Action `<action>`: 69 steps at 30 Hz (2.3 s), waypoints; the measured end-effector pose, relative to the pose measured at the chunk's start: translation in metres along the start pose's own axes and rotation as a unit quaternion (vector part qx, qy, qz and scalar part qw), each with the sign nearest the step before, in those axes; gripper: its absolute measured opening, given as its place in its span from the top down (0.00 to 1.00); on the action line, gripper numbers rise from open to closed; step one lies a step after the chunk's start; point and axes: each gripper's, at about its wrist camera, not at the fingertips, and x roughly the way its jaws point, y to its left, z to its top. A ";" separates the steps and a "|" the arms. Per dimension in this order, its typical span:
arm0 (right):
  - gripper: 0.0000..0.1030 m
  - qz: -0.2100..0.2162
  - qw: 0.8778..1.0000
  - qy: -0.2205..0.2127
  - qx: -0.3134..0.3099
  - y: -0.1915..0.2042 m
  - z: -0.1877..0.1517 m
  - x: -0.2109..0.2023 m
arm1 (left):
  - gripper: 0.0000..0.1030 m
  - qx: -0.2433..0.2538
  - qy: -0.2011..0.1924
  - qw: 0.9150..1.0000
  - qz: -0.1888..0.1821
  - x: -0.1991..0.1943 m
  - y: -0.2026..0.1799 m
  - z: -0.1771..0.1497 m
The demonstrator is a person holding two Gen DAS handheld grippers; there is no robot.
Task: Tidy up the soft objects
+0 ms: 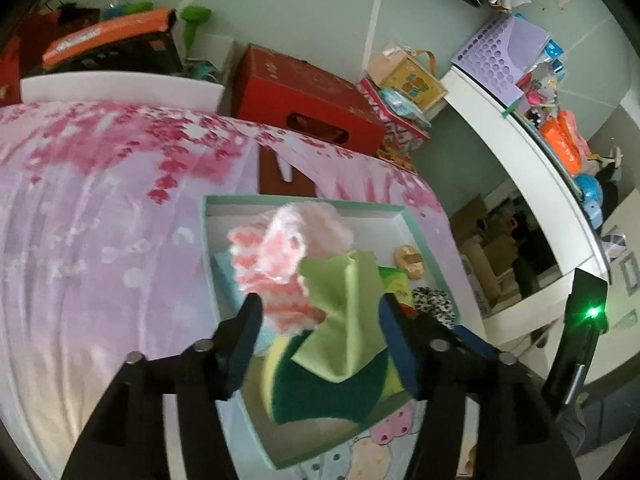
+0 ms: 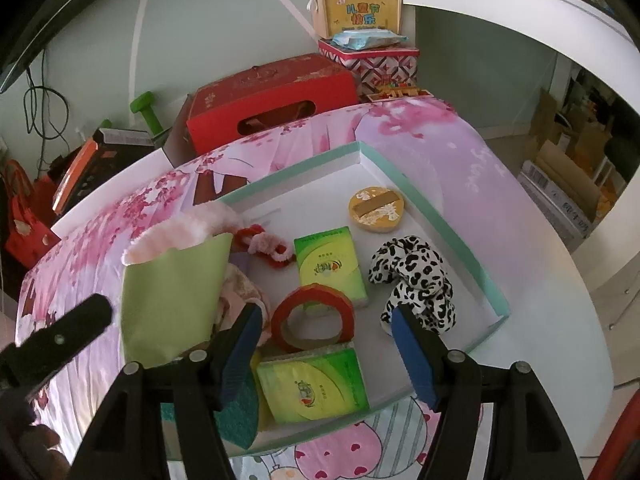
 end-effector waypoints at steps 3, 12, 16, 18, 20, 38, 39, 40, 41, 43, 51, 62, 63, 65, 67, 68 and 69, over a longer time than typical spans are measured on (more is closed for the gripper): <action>0.24 -0.005 1.000 -0.002 -0.008 0.003 0.000 -0.005 | 0.22 0.001 -0.010 0.999 0.042 -0.010 0.006 -0.001; 0.03 -0.026 0.999 0.004 -0.028 0.012 -0.002 -0.003 | 0.04 -0.007 0.001 0.983 0.185 -0.015 0.040 -0.006; 0.00 -0.033 0.999 0.003 -0.026 0.012 -0.002 -0.003 | 0.01 0.000 0.019 0.971 0.239 -0.007 0.050 -0.008; 0.00 -0.031 0.999 0.000 -0.023 0.012 -0.002 -0.004 | 0.01 -0.004 0.024 0.971 0.237 -0.006 0.052 -0.009; 0.00 -0.029 0.999 0.000 -0.023 0.013 -0.002 -0.004 | 0.01 -0.006 0.026 0.973 0.230 -0.007 0.053 -0.010; 0.00 -0.036 0.998 0.011 -0.049 0.033 -0.017 -0.011 | 0.01 0.003 0.020 0.957 0.288 -0.032 0.051 -0.021; 0.00 -0.036 0.998 0.010 -0.053 0.036 -0.018 -0.012 | 0.01 0.003 0.019 0.952 0.304 -0.034 0.052 -0.024; 0.00 -0.036 0.998 0.010 -0.056 0.038 -0.019 -0.013 | 0.01 0.004 0.019 0.948 0.317 -0.035 0.053 -0.026; 0.00 -0.035 0.998 0.009 -0.059 0.040 -0.021 -0.014 | 0.01 0.005 0.017 0.944 0.330 -0.036 0.054 -0.028; 0.00 -0.032 0.997 0.008 -0.069 0.047 -0.027 -0.018 | 0.01 0.005 0.016 0.939 0.342 -0.040 0.057 -0.034; 0.00 -0.031 0.994 0.021 -0.104 0.061 -0.055 -0.022 | 0.01 -0.007 0.024 0.929 0.368 -0.055 0.073 -0.057; 0.00 -0.002 0.989 0.052 -0.137 0.081 -0.094 -0.023 | 0.01 0.007 0.063 0.914 0.401 -0.064 0.086 -0.091; 0.00 -0.002 0.988 0.055 -0.141 0.084 -0.097 -0.022 | 0.01 0.006 0.067 0.914 0.400 -0.064 0.087 -0.093; 0.00 0.002 0.987 0.058 -0.151 0.089 -0.104 -0.023 | 0.01 0.005 0.074 0.914 0.400 -0.063 0.088 -0.096; 0.00 0.005 0.986 0.059 -0.158 0.093 -0.108 -0.025 | 0.01 0.004 0.078 0.914 0.399 -0.063 0.088 -0.099; 0.00 0.004 0.985 0.058 -0.161 0.095 -0.110 -0.026 | 0.01 0.003 0.079 0.914 0.398 -0.063 0.089 -0.100; 0.00 0.004 0.985 0.055 -0.163 0.096 -0.111 -0.028 | 0.01 0.003 0.080 0.914 0.398 -0.063 0.089 -0.101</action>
